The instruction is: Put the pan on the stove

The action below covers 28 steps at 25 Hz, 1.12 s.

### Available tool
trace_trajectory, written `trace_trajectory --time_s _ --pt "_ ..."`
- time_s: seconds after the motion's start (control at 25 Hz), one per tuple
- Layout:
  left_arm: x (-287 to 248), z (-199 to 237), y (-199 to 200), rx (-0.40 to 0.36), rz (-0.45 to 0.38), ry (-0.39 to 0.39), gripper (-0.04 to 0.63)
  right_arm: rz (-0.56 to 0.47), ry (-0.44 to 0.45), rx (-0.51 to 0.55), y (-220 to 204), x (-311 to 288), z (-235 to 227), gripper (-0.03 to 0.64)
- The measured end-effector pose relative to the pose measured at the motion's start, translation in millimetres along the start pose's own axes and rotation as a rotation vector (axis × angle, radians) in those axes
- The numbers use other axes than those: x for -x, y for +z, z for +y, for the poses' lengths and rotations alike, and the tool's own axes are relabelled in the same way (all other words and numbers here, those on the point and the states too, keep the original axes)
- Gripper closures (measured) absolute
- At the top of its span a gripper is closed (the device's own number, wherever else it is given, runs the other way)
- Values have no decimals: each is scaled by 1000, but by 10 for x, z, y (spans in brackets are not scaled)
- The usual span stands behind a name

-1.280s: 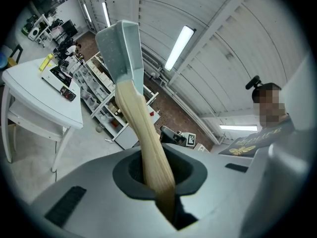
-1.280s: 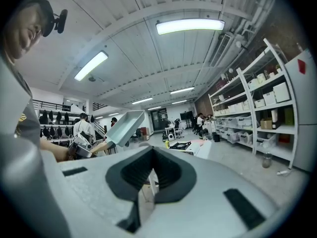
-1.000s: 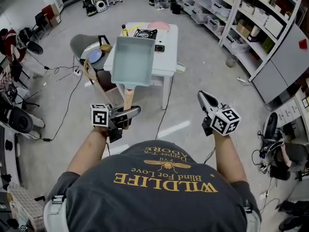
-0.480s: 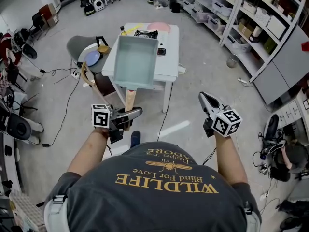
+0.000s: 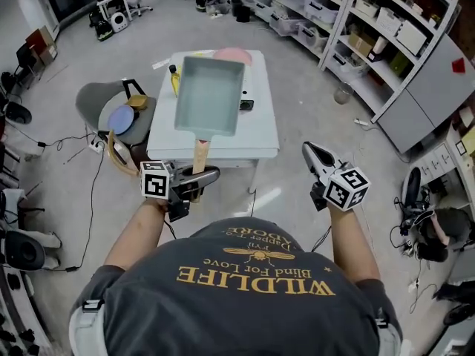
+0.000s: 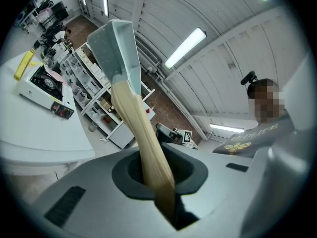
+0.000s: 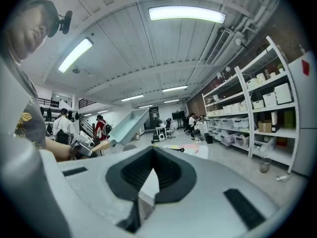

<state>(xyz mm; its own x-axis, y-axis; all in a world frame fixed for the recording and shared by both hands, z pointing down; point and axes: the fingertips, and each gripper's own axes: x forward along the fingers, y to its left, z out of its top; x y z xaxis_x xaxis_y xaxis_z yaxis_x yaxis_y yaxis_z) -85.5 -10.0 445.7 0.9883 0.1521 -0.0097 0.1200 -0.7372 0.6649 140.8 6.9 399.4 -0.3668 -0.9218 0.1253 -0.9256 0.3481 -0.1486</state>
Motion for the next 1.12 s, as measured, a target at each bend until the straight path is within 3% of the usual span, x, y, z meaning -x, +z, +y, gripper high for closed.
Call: trace_trajectory --time_s 0.32,0.64,0.88,1.12 --pt "261 885 880 -2 44 -60 551 11 -42 -3 270 -1141 -229 615" --pt "154 1518 1355 39 18 -74 551 38 -69 -38 261 -1616 -788 615" --pt "-355 1914 1515 61 -19 -22 549 36 -26 -76 145 -1707 -1597 615" --pt "-1170 2153 1722 89 -102 99 544 46 122 -94 112 -1815 -2639 615"
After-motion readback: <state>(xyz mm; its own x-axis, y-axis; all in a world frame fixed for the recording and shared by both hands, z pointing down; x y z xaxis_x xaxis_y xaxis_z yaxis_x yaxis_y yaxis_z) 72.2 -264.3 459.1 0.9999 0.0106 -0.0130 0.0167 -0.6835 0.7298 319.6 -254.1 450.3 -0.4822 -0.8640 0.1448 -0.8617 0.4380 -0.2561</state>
